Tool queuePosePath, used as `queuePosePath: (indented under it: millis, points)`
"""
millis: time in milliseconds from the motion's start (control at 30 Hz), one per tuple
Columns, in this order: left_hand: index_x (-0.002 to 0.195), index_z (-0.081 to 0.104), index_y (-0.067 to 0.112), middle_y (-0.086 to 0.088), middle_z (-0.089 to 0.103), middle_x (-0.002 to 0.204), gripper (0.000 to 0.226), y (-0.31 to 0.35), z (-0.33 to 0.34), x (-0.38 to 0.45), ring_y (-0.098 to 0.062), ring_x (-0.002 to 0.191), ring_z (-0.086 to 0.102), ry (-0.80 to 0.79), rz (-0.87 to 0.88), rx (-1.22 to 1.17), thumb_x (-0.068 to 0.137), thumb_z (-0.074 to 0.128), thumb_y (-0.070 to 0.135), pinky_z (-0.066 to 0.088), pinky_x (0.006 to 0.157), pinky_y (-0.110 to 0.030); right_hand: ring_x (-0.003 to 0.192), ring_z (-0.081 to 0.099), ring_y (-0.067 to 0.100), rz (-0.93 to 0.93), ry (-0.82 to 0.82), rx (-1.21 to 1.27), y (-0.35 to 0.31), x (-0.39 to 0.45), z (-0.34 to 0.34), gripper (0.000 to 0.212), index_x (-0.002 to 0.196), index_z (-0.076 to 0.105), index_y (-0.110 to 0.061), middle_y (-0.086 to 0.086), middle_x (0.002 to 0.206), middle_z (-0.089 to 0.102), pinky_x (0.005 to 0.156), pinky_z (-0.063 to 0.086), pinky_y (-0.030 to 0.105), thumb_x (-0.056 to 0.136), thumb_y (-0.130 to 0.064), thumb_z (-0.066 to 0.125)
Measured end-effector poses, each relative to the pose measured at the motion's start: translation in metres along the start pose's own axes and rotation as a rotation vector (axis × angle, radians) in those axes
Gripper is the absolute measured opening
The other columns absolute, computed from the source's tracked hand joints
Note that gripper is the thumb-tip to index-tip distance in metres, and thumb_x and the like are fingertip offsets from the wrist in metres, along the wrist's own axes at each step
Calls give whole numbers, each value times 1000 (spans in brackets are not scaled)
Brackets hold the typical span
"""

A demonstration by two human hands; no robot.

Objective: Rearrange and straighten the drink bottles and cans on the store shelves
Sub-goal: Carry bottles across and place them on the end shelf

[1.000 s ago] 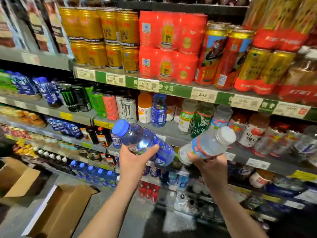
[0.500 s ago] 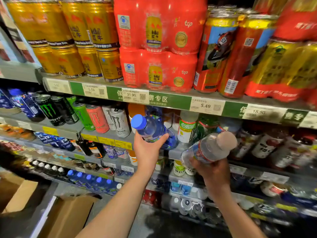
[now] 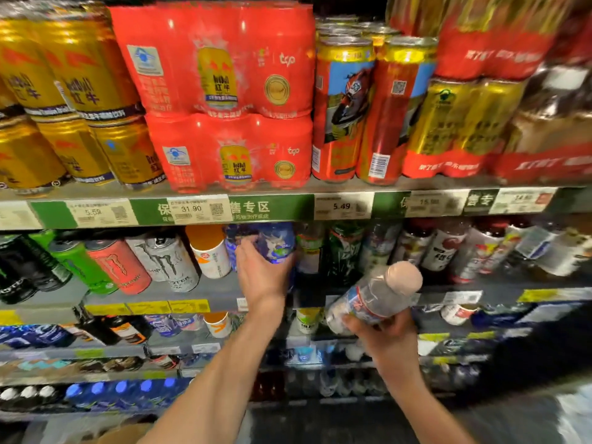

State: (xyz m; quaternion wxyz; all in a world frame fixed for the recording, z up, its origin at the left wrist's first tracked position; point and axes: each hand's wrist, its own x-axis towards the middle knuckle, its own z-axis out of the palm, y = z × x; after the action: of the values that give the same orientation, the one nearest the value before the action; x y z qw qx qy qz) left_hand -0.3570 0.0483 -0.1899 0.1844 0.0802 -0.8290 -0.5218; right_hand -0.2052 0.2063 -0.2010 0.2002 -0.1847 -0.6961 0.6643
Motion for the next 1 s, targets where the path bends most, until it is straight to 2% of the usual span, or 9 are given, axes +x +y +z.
queuePosePath:
  millis: [100, 200, 267, 333, 433, 567, 667, 767, 1000]
  points:
    - [106, 57, 11, -3, 58, 104, 69, -15, 8, 7, -26, 100, 53, -12, 36, -38, 54, 95, 35, 47, 83, -40, 96, 70, 10, -21, 17, -38, -4, -9, 1, 59, 111, 59, -26, -6, 102, 73, 82, 56, 23, 62, -11, 90]
    - [94, 64, 9, -5, 63, 94, 64, -32, 15, 9, -27, 92, 59, -17, 89, -33, 52, 89, 51, 51, 75, -37, 96, 70, 8, -20, 37, -67, -4, -20, 1, 59, 110, 60, -26, -5, 101, 74, 82, 56, 22, 58, -24, 88]
    - [99, 63, -1, -10, 59, 99, 69, -33, 13, 2, -25, 94, 54, 54, 134, -86, 56, 90, 45, 42, 79, -23, 93, 69, 3, 1, 53, -95, -2, -26, -1, 62, 110, 60, -24, -4, 102, 73, 80, 55, 18, 55, -30, 87]
    - [107, 57, -3, -13, 54, 104, 71, -24, 6, -9, -25, 98, 51, 81, 129, -153, 56, 95, 30, 40, 82, -25, 92, 69, 3, 33, 65, -111, 2, -30, -4, 66, 111, 61, -20, -3, 104, 72, 83, 57, 25, 52, -33, 87]
    - [109, 55, 2, -14, 54, 107, 66, -23, 3, -23, -27, 102, 51, 36, 129, -181, 60, 95, 17, 38, 85, -25, 94, 70, 7, 65, 73, -101, 9, -29, -10, 71, 114, 62, -14, -2, 104, 73, 87, 58, 34, 50, -32, 88]
    - [103, 51, 21, -6, 51, 100, 52, -30, -1, -41, -22, 91, 51, -46, 121, -245, 68, 90, 17, 40, 82, -24, 99, 70, 8, 69, 46, -74, 18, -25, -23, 74, 123, 58, -15, 0, 113, 71, 80, 57, 18, 56, -27, 89]
    - [97, 52, 33, -1, 54, 93, 43, -37, -5, -57, -17, 78, 53, -90, 39, -197, 75, 86, 19, 43, 72, -26, 98, 66, -5, 65, 12, -98, 24, -18, -37, 71, 127, 53, -18, -7, 114, 69, 77, 51, 8, 66, -20, 89]
    - [95, 51, 44, -5, 60, 93, 43, -45, -9, -78, -21, 79, 61, -127, -23, -148, 78, 85, 23, 50, 73, -31, 93, 66, -8, 62, -40, -115, 36, -9, -52, 65, 121, 55, -22, -11, 110, 69, 74, 51, 8, 67, -15, 89]
    - [89, 59, 13, -3, 55, 74, 21, -49, -8, -144, -8, 66, 51, -264, -143, -137, 84, 80, 14, 44, 70, -21, 94, 67, -6, 92, -228, -203, 75, -5, -76, 57, 114, 63, -24, -15, 105, 71, 72, 46, 4, 65, -16, 91]
